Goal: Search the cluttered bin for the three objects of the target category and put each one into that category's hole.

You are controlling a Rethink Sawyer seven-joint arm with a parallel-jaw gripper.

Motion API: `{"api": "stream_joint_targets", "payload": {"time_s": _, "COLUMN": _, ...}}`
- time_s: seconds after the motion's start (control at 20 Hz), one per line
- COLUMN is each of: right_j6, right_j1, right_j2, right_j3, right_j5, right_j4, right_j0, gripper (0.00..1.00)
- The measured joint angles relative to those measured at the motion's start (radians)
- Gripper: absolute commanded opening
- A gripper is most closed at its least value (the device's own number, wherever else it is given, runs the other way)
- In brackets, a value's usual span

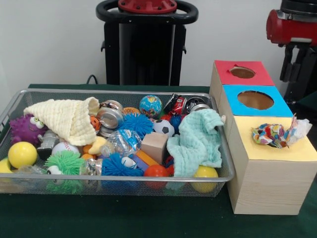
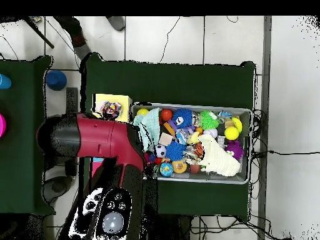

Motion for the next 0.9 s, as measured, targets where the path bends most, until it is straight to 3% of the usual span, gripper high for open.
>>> {"api": "stream_joint_targets", "payload": {"time_s": 0.9, "right_j6": 0.0, "right_j1": 0.067, "right_j2": -0.052, "right_j3": -0.055, "right_j5": -0.108, "right_j4": 0.0, "right_j0": 0.001, "gripper": 0.0}}
